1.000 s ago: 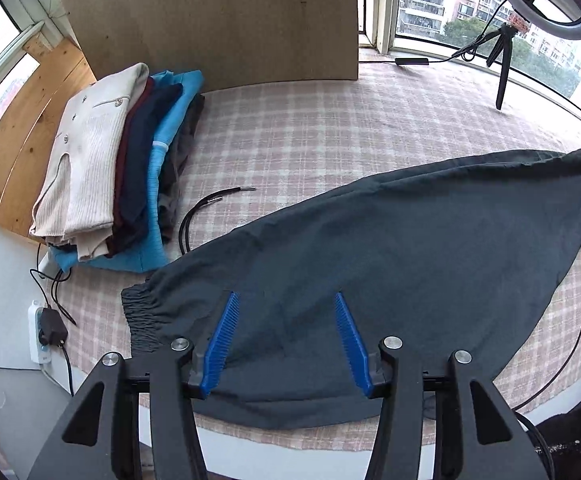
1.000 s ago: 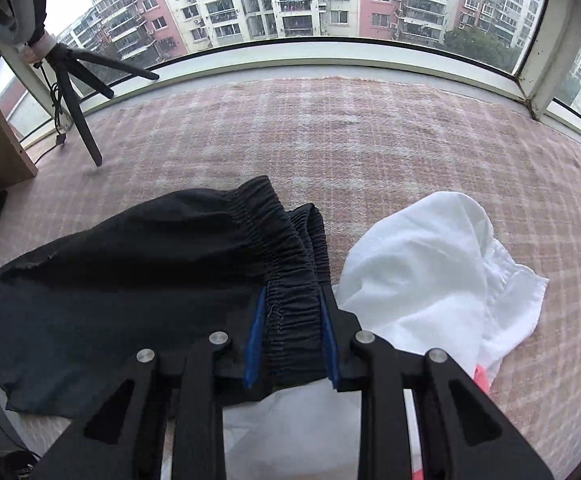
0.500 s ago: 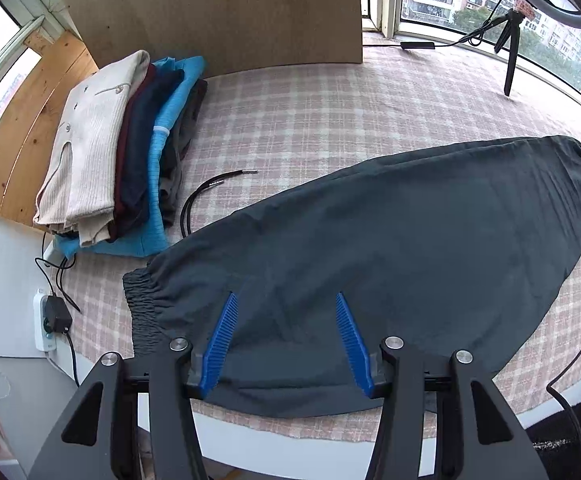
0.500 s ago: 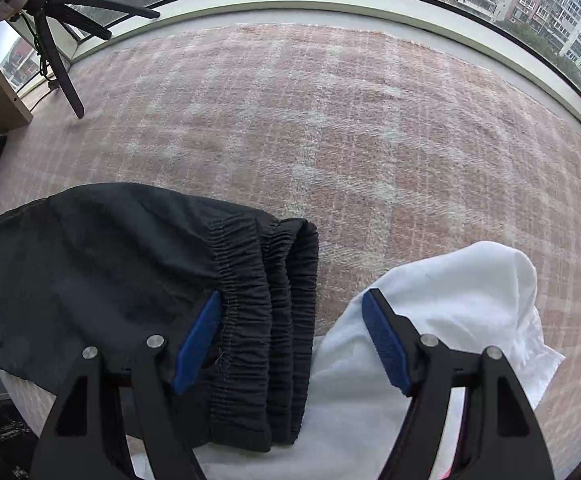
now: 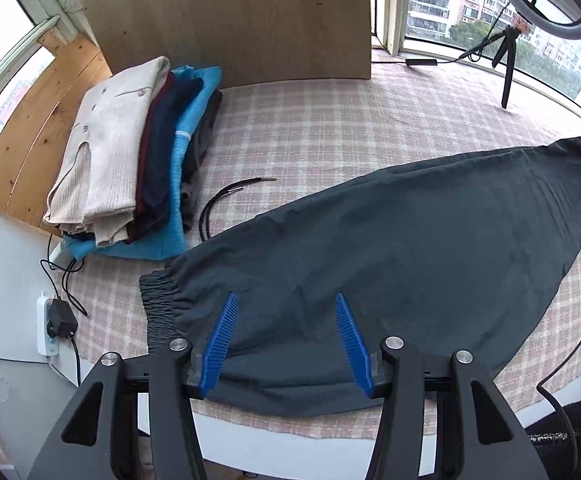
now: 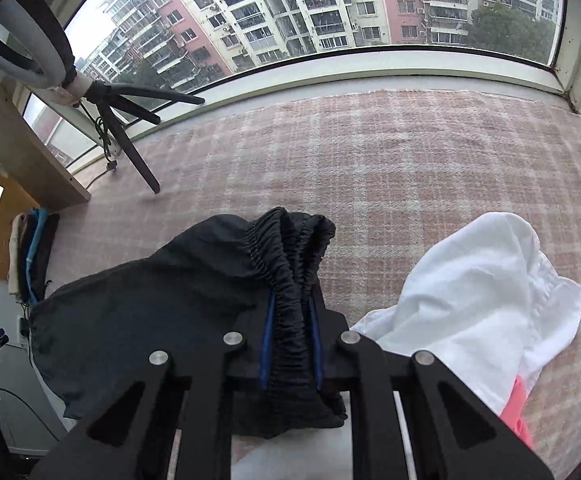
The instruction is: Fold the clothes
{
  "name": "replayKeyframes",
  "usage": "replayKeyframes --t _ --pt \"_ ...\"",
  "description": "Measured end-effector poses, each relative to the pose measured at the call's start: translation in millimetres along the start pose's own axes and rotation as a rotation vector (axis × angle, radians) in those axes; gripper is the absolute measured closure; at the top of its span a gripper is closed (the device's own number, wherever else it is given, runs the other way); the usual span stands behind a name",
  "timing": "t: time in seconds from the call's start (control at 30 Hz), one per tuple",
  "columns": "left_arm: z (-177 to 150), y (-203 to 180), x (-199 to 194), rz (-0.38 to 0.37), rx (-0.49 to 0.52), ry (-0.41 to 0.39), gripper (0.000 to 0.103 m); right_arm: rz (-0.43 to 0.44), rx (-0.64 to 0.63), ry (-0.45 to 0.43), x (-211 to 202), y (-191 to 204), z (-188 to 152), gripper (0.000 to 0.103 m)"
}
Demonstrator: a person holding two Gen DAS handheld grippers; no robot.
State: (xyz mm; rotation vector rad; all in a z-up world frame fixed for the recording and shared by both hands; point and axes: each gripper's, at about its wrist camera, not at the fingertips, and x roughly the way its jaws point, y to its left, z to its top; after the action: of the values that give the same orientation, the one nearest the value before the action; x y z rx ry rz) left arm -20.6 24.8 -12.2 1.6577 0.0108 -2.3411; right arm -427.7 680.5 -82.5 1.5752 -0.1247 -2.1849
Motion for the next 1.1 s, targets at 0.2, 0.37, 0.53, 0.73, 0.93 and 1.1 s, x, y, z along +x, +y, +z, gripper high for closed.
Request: replayKeyframes --t 0.2,0.37,0.53,0.73,0.93,1.1 --pt "-22.2 56.4 -10.4 -0.003 -0.021 -0.054 0.054 0.037 0.110 -0.050 -52.2 51.8 -16.4 0.088" --pt "-35.7 98.0 -8.6 -0.012 -0.002 -0.095 0.053 0.082 0.073 -0.076 -77.6 158.5 -35.9 0.088" --pt "-40.9 139.1 3.5 -0.070 0.005 -0.132 0.053 0.124 -0.004 -0.078 -78.4 283.3 -58.8 0.088" --pt "-56.3 185.7 15.2 -0.115 0.066 -0.133 0.053 0.256 -0.094 -0.017 -19.7 457.3 -94.9 0.088" --pt "-73.7 234.7 18.0 -0.166 0.089 -0.136 0.052 0.319 -0.160 0.090 78.5 604.2 -150.5 0.088" --pt "-85.3 254.8 25.7 -0.200 0.116 -0.134 0.052 0.337 -0.220 0.169 123.3 656.4 -187.1 0.088"
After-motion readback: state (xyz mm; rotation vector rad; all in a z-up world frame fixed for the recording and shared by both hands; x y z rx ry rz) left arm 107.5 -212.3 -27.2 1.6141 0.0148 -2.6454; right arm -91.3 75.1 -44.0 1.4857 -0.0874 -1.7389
